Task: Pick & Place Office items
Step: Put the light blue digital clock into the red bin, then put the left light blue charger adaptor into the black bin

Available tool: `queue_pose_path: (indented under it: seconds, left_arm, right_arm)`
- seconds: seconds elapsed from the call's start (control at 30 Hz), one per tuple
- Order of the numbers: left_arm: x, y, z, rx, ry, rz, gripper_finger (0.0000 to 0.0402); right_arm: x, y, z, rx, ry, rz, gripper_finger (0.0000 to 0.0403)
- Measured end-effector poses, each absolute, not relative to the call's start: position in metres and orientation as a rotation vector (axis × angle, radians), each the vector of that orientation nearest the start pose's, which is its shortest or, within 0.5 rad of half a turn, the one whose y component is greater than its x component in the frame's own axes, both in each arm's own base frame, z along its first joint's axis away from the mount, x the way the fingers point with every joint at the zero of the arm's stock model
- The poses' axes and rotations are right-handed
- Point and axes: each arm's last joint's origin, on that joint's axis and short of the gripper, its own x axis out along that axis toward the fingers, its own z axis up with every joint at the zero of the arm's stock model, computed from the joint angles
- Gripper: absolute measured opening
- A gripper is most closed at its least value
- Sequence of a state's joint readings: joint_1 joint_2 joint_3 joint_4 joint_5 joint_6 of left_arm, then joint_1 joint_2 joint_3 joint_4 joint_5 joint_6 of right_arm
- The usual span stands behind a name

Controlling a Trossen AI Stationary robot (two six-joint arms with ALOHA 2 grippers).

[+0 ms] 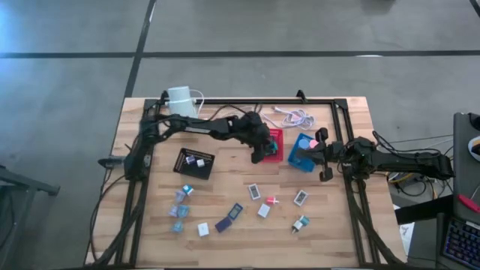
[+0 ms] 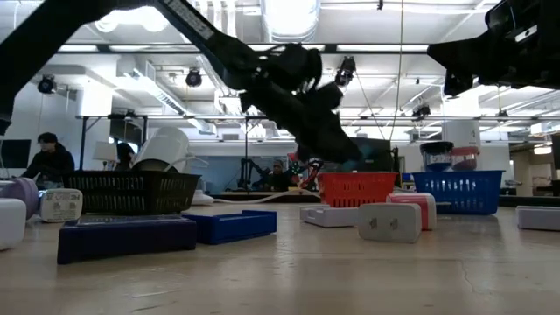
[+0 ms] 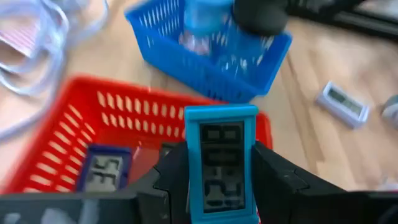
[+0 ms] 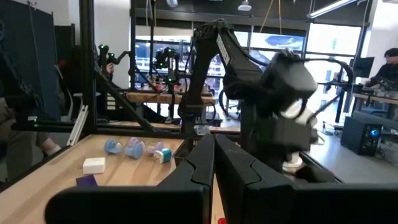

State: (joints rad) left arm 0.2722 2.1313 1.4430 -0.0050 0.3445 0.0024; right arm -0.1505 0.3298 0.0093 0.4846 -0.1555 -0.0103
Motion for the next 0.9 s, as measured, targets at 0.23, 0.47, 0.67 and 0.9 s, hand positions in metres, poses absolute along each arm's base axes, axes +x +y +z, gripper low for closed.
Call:
queue_pose_path:
  seconds: [0.23, 0.47, 0.67, 0.9]
  left_arm:
    - [0.460, 0.112, 0.135, -0.194, 0.751, -0.090, 0.0137]
    - [0.460, 0.113, 0.131, -0.180, 0.763, -0.053, 0.0137]
    - [0.458, 0.113, 0.134, -0.173, 0.775, -0.051, 0.0190]
    - [0.456, 0.112, 0.145, -0.168, 0.762, -0.050, 0.0276]
  right_arm:
    - [0.116, -0.013, 0.184, -0.036, -0.161, 0.004, 0.0008]
    - [0.116, -0.013, 0.184, -0.036, -0.161, 0.004, 0.0008]
    - [0.116, -0.013, 0.184, -0.036, -0.161, 0.004, 0.0008]
    - [0.116, -0.013, 0.184, -0.035, -0.161, 0.004, 0.0008]
